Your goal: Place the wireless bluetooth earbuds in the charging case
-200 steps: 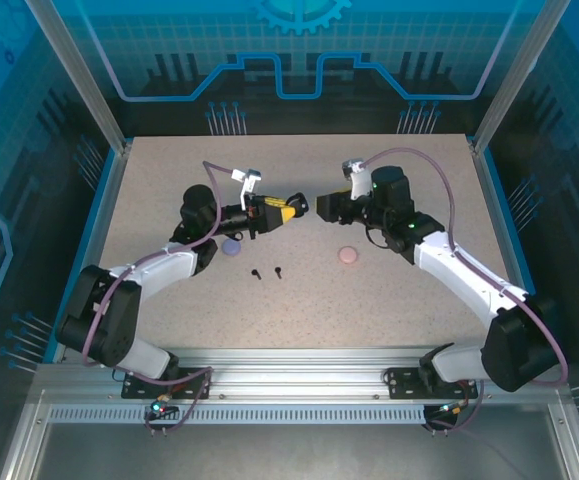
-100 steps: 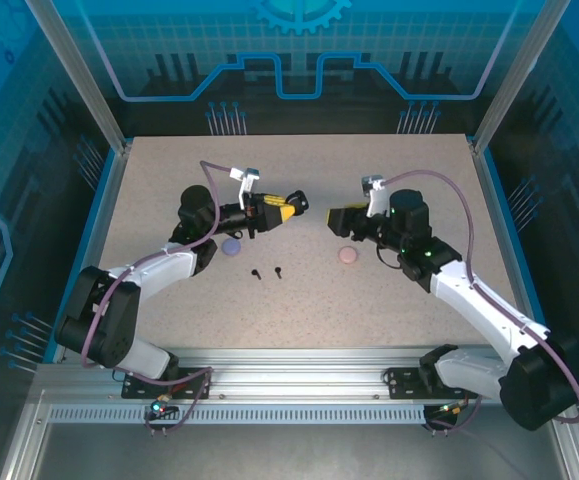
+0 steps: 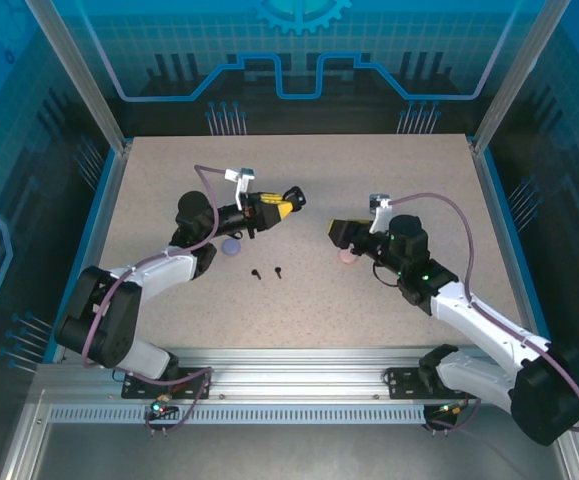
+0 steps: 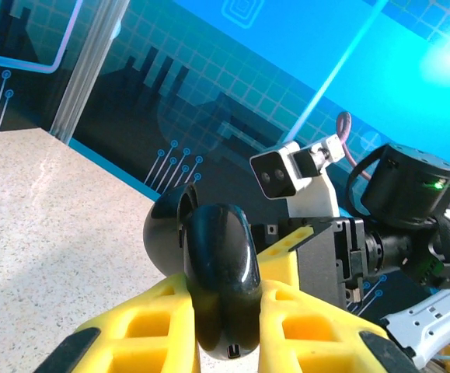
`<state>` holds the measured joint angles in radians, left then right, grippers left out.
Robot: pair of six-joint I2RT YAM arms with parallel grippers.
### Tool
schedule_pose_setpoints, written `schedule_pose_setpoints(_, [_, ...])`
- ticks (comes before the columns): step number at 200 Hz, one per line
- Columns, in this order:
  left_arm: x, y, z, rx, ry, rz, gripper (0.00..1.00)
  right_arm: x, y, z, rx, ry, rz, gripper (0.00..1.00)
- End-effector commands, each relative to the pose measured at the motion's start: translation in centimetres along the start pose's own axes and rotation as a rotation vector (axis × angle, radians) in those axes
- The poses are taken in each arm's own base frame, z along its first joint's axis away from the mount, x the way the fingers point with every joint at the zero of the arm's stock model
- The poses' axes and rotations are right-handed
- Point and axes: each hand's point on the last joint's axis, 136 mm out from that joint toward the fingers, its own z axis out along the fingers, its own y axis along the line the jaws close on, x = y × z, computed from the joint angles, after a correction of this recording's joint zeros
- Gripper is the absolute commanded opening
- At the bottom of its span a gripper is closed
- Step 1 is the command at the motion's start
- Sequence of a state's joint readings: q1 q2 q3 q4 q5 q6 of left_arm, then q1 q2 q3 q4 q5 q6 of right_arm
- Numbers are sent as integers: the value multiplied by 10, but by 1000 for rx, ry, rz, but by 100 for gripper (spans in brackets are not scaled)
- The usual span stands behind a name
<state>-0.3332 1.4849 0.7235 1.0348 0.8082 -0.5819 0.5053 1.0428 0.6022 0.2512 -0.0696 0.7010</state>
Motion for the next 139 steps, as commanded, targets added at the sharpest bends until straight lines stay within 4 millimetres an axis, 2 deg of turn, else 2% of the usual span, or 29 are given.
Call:
schedule_pose_setpoints(1, [-8,-2,-4,-23,-64,30,0,-13,14,-1,-30,-94,27,65])
schedule_pose_setpoints(80, [-7,2,-10,-40,-119,13,0,-15,50,20,-90,-122,13,63])
schedule_pose_setpoints(139, [-9,-11,-11,26,-128,16,0,-27,60,26,-116,-149,34,62])
